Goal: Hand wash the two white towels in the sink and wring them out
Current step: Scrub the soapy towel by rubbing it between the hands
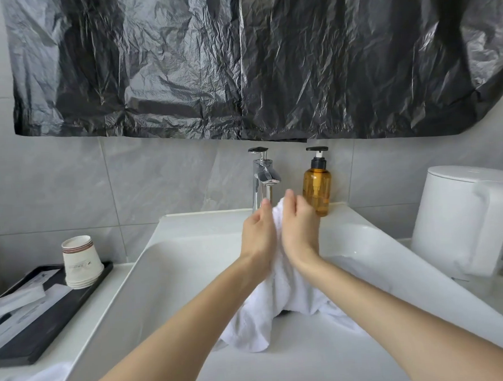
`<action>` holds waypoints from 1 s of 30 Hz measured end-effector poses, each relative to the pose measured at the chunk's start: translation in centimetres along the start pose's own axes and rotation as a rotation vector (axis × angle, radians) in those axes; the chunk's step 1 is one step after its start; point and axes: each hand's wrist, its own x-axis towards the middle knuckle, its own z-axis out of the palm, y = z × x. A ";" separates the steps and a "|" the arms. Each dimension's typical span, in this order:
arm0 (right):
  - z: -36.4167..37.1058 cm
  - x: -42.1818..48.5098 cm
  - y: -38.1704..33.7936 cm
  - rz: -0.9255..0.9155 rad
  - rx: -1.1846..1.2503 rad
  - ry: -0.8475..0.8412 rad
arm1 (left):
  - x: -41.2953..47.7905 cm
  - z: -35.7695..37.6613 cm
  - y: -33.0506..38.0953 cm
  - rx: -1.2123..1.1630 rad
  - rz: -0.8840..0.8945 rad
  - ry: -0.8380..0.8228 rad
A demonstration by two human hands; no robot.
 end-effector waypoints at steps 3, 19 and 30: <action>0.1 -1.4 -0.2 -0.110 -0.012 -0.144 | 0.4 -0.6 -0.1 -0.025 -0.045 0.059; -0.1 -0.4 0.3 -0.151 -0.014 -0.088 | 0.1 -0.2 0.0 -0.042 -0.103 0.035; -0.3 0.5 0.5 -0.070 -0.060 0.019 | -0.5 0.0 0.2 -0.078 -0.138 -0.060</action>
